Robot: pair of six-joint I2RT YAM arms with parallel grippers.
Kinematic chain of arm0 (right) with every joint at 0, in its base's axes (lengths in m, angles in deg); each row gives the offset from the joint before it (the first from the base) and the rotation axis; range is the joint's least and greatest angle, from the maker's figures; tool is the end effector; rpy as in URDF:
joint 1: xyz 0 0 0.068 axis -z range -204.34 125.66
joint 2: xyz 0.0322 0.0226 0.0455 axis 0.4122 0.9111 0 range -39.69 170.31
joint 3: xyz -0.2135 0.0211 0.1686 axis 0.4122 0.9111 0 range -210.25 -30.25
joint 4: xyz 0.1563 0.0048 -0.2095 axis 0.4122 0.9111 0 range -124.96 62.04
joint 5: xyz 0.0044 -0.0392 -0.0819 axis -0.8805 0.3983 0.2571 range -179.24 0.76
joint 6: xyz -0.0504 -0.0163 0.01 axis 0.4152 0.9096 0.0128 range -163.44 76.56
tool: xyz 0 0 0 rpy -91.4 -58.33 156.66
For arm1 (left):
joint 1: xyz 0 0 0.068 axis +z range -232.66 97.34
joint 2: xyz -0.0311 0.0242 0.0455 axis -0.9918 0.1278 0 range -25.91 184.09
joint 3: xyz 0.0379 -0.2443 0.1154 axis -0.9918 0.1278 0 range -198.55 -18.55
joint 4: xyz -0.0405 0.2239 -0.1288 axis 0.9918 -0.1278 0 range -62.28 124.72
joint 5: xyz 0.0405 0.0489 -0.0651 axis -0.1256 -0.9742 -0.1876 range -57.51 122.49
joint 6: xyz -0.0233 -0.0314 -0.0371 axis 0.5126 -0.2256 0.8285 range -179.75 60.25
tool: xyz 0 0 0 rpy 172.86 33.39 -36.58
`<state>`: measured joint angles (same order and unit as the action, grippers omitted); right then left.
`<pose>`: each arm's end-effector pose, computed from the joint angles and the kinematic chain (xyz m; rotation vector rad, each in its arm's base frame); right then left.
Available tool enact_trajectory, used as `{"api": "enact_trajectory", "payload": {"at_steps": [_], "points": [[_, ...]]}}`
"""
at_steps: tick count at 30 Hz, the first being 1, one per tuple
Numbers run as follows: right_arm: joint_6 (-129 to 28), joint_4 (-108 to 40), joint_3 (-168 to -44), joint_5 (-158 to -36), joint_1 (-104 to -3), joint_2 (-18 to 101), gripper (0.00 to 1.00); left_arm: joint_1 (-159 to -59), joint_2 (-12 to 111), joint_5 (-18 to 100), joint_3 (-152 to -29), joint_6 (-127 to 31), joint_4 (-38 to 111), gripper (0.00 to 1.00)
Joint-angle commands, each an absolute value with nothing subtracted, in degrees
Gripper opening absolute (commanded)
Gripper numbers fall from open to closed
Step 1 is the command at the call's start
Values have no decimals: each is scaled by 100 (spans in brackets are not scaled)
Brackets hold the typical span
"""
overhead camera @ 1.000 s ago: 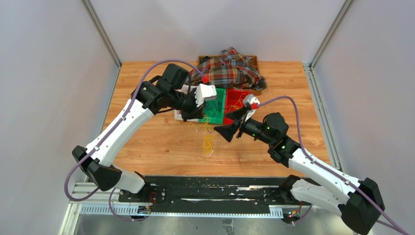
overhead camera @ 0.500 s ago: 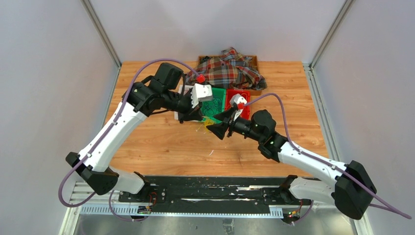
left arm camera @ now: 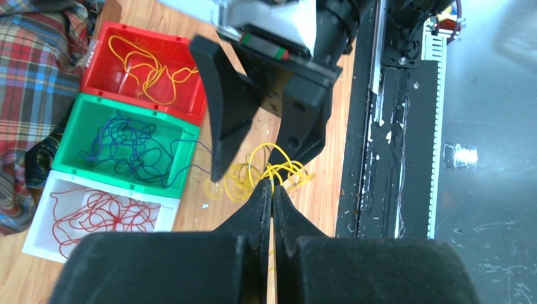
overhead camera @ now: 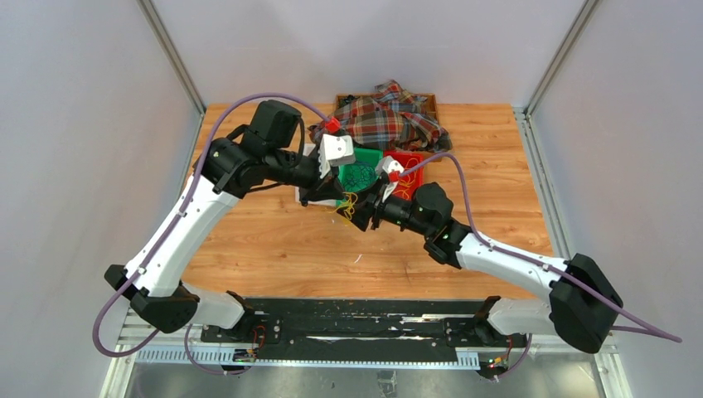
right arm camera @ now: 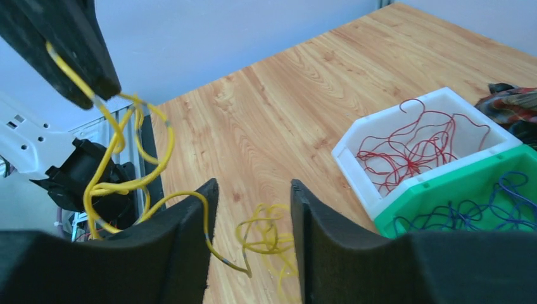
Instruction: Untangle the cables
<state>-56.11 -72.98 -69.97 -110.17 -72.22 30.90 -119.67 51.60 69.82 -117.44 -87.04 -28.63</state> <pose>0.1782 0.2159 0.3018 -0.7645 1.3554 1.1132 0.1829 -0.1649 0.4480 1.4720 1.7107 -0.8353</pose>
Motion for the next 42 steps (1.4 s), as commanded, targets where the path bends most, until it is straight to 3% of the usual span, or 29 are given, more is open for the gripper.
{"api": "enact_trajectory", "payload": {"at_steps": [1, 5, 12, 25, 35, 38, 42], "points": [[-5821, -7877, -6994, -10924, -7410, 3240, 41, -12019, 5143, 7129, -12166, -8519, -2895, 1], [-6236, -8477, -6554, -10760, -7466, 3441, 36, -12012, 5309, 7011, -12835, -8389, -2900, 0], [-6913, -9565, -5850, -10444, -7470, 3771, 35, -12018, 5523, 6969, -13882, -8119, -2891, 1], [-7386, -9616, -5212, -10305, -7706, 3834, 30, -12019, 6003, 6026, -16158, -8017, -2583, 1], [-7516, -9280, -5033, -10009, -7966, 3809, 27, -12019, 5303, 5018, -15417, -8141, -633, 1], [-7456, -9084, -5070, -9910, -7966, 3502, 29, -12020, 5176, 5131, -15079, -8028, -640, 1], [-7207, -8121, -5304, -9403, -7962, 2694, 42, -12019, 4970, 5313, -14305, -7910, -637, 1]]}}
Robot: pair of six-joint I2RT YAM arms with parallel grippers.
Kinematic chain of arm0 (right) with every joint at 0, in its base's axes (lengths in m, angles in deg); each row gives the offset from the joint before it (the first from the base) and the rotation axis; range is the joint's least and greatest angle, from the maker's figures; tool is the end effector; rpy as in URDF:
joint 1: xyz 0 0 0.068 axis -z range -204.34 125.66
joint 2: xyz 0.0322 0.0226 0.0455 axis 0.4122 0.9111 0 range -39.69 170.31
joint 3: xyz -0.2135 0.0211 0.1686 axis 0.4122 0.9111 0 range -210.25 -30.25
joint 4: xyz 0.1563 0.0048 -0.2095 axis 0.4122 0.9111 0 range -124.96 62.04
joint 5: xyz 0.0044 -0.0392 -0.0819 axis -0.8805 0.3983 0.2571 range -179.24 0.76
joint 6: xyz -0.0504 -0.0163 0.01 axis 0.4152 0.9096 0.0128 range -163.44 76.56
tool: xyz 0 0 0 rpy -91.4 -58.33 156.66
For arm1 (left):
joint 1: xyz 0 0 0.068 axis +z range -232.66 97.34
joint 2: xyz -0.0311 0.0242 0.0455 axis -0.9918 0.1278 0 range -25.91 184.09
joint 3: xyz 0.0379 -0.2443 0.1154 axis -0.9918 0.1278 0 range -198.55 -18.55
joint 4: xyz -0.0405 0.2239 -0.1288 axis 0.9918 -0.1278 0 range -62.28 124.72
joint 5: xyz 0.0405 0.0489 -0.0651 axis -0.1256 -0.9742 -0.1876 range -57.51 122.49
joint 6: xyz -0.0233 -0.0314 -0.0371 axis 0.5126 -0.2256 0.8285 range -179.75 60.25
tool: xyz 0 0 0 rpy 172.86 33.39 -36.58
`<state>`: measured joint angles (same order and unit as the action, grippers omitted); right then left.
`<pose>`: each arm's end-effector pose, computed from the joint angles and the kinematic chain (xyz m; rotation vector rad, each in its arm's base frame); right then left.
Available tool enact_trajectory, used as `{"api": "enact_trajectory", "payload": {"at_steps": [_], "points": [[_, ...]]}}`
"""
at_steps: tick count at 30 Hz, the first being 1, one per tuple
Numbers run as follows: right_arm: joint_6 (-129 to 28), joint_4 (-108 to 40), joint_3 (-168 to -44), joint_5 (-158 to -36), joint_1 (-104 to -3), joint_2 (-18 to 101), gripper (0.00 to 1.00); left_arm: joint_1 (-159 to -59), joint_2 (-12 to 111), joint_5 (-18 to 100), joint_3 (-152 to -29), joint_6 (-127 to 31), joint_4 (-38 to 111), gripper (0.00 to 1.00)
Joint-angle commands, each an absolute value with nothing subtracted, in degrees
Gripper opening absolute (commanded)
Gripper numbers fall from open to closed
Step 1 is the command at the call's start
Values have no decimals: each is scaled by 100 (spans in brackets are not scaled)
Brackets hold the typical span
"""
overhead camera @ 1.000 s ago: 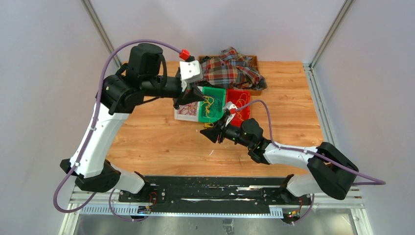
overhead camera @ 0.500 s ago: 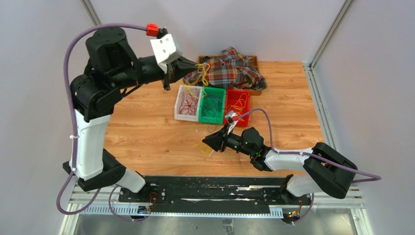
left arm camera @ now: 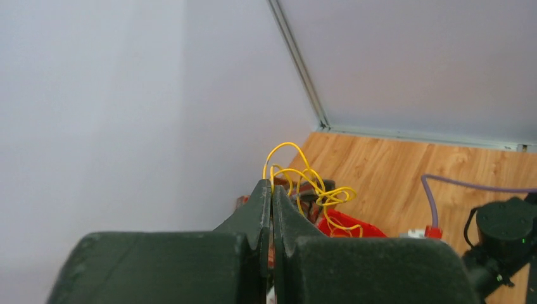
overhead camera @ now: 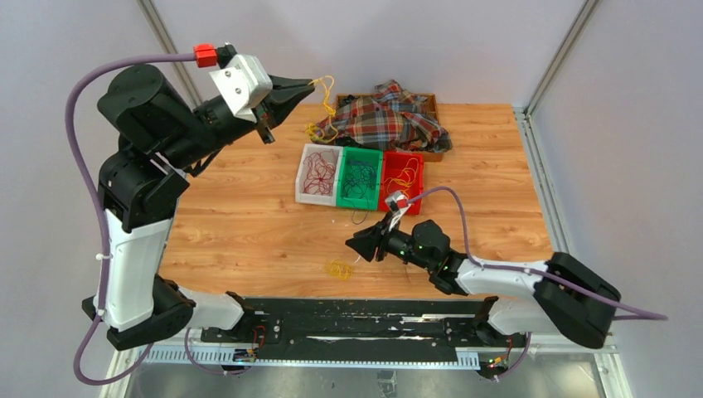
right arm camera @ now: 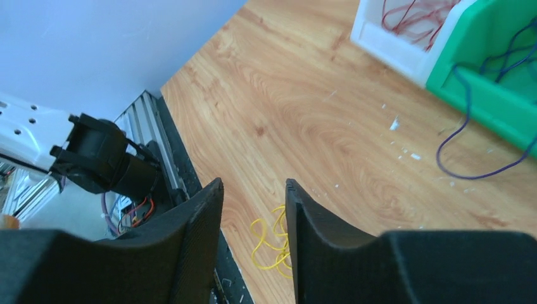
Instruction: Untangle the cables
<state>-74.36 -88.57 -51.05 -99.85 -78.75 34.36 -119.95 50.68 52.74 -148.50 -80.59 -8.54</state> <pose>0.1409 0.2079 0.2078 -0.5062 1.6474 1.2873 0.1219 -0.1084 0.6216 0.9354 1.0723 -0.4836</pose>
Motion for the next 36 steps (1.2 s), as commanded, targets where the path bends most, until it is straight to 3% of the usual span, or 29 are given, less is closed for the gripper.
{"api": "enact_trajectory", "payload": {"at_steps": [1, 8, 16, 25, 36], "points": [[-7128, -7864, -5374, -9227, -7958, 2468, 45, -12019, 4930, 5353, -14113, -7876, -637, 1], [-6725, -6723, -5923, -8393, -7664, 1300, 52, -12081, 4914, 5656, -12857, -7681, -627, 1], [-6261, -6696, -6411, -8407, -7430, 1147, 57, -12312, 5345, 5863, -12355, -7447, -643, 0], [-6598, -6132, -6387, -7820, -6510, 1236, 53, -12394, 6139, 5949, -12795, -7338, -782, 1], [-6709, -4006, -5576, -6598, -5918, -269, 59, -12528, 8371, 4865, -14239, -7694, -785, 0]]}}
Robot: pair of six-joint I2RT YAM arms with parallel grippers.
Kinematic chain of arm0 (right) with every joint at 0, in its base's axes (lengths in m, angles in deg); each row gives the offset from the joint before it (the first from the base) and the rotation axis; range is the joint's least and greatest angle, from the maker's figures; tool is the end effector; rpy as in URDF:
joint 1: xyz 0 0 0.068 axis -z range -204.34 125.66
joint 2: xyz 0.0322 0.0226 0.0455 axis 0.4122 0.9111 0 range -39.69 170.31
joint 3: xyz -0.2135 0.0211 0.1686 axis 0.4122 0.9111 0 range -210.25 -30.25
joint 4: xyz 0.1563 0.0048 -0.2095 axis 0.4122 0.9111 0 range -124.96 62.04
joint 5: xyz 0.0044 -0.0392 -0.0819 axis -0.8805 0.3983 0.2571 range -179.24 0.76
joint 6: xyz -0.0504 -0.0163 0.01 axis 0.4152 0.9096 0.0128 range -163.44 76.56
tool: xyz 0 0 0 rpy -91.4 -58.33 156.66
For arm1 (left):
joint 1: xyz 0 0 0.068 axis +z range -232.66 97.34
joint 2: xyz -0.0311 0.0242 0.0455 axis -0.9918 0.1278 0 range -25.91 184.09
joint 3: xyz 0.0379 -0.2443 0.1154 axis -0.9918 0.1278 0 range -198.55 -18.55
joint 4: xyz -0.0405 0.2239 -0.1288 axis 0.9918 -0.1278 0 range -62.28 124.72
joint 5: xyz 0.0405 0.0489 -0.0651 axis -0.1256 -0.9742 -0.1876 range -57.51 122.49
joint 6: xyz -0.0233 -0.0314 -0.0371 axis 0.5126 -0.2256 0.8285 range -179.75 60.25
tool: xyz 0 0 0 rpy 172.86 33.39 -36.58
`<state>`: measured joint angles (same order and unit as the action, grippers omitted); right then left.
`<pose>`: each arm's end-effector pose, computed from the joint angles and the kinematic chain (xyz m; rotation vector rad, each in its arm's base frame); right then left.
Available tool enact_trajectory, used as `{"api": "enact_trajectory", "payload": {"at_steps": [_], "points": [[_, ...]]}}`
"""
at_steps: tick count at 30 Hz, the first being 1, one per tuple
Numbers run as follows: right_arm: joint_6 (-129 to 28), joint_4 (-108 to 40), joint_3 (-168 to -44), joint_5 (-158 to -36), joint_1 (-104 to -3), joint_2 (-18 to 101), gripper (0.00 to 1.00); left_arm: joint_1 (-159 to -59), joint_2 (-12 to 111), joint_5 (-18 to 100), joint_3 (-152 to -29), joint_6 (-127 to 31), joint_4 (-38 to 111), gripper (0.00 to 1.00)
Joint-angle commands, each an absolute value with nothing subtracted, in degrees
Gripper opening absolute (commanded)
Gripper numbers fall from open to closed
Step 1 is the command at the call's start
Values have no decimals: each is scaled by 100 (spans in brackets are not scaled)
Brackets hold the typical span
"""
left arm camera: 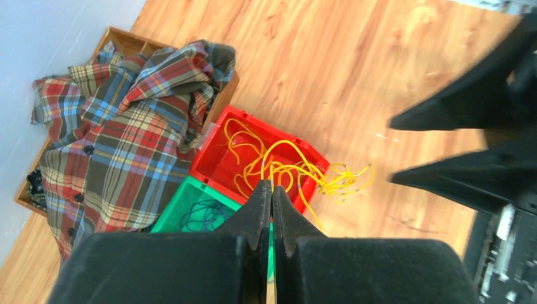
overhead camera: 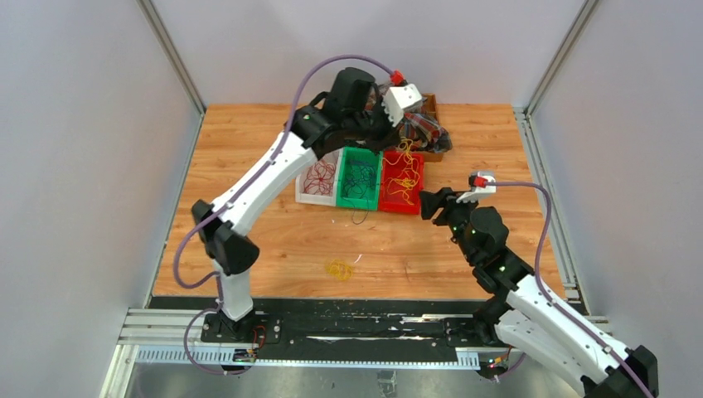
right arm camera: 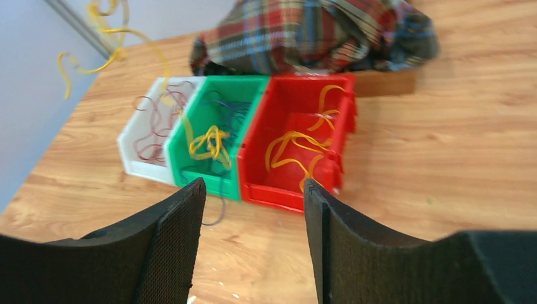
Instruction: Untangle the cables
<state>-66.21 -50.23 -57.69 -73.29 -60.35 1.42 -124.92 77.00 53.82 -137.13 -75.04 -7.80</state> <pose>0.1526 0.0987 0.2907 0.0435 1.5739 0.5962 0.2831 -0.2748 0.4464 1.1993 1.6889 -0.6716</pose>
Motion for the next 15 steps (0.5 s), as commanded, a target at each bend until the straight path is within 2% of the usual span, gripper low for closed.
{"api": "enact_trajectory", "payload": {"at_steps": [1, 5, 15], "points": [[-6735, -3822, -5548, -6479, -5911, -374, 59, -12528, 8575, 4803, -14381, -7747, -793, 0], [-6827, -3365, -5480, -6038, -5892, -712, 60, -12528, 9181, 4559, -14629, -7980, -665, 0], [-6946, -2794, -5537, -5722, -5876, -1043, 60, -12528, 9921, 4042, -14251, -8415, -63, 0]]}}
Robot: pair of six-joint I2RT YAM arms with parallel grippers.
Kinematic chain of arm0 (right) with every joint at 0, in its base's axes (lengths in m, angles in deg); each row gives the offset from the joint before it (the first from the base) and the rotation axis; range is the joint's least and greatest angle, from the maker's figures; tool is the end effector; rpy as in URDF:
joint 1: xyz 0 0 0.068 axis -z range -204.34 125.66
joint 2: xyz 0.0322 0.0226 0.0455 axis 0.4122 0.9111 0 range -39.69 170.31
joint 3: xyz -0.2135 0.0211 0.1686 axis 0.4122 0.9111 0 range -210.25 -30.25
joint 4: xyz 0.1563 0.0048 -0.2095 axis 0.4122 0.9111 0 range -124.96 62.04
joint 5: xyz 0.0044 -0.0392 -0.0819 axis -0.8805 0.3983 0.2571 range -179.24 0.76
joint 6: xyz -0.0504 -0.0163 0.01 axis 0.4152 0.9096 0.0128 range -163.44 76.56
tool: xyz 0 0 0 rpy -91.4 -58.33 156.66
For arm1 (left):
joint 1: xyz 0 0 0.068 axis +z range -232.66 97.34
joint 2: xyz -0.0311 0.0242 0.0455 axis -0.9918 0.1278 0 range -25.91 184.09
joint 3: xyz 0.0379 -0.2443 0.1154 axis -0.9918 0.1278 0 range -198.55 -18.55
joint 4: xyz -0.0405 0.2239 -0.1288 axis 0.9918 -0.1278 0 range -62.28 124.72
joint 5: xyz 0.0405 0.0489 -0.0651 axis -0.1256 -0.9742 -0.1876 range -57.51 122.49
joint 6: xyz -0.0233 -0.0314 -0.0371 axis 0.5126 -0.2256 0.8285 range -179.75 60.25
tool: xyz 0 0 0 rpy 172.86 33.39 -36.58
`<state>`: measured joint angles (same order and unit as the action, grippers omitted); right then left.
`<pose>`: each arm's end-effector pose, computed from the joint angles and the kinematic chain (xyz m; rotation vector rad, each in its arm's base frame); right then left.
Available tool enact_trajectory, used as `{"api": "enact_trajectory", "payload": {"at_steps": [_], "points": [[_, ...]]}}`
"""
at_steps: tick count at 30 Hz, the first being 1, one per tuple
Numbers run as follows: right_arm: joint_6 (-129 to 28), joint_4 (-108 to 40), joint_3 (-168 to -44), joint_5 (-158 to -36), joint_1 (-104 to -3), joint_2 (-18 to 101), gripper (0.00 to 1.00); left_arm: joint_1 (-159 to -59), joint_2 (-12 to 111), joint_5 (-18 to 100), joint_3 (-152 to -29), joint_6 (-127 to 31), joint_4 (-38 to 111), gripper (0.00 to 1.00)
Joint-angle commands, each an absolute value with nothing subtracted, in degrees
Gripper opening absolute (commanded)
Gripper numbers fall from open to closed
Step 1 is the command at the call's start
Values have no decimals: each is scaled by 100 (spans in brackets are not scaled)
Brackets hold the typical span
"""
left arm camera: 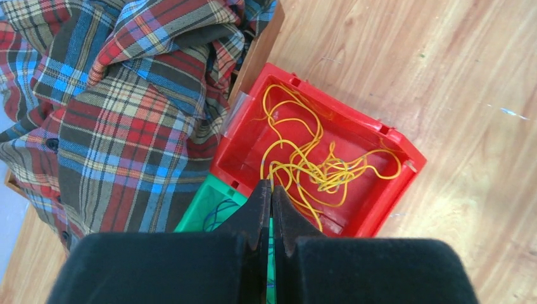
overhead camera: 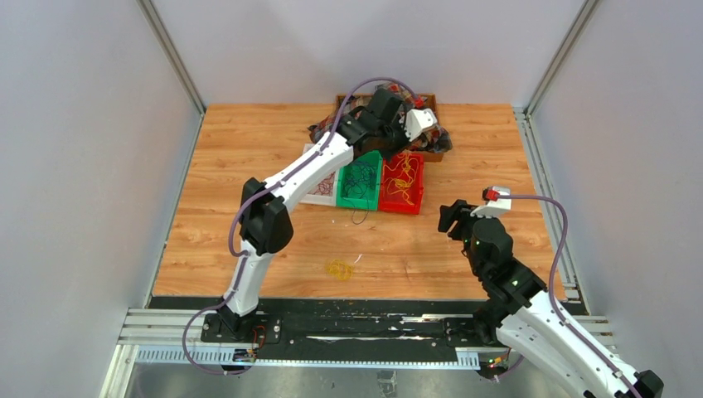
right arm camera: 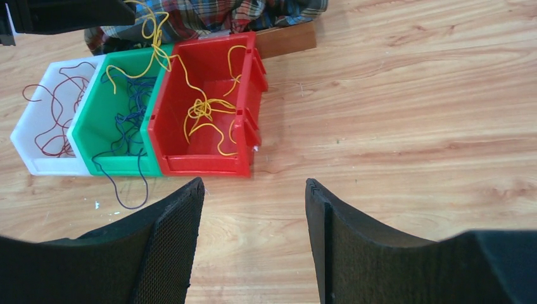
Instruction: Untangle the cables
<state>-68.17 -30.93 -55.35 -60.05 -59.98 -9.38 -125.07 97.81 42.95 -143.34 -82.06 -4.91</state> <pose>0.1281 0.0704 0.2675 0.2110 1.7102 0.3407 0.3616 -0.3391 0.3297 1.2928 1.8540 -0.3932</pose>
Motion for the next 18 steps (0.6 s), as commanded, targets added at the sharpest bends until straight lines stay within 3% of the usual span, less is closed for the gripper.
{"api": "enact_trajectory", "payload": {"at_steps": [1, 11, 13, 14, 15, 18], "points": [[-6946, -2784, -5551, -5743, -5879, -1047, 60, -12533, 9994, 4015, -14227, -8421, -36, 0], [-6906, -2583, -5777, -5939, -5871, -1097, 59, -12561, 10586, 3811, -14164, -8093, 593, 4], [-6859, -2555, -5829, -5997, -5879, -1068, 59, -12580, 10707, 3852, -14248, -8080, 462, 14], [-6857, -2525, -5848, -6000, -5872, -1062, 60, -12581, 10737, 3855, -14277, -8070, 383, 28], [-6848, -2495, -5873, -6006, -5872, -1042, 60, -12581, 10749, 3850, -14303, -8083, 307, 35], [-6794, -2477, -5927, -6070, -5878, -1007, 61, -12581, 10673, 3810, -14381, -8177, 34, 51]]}}
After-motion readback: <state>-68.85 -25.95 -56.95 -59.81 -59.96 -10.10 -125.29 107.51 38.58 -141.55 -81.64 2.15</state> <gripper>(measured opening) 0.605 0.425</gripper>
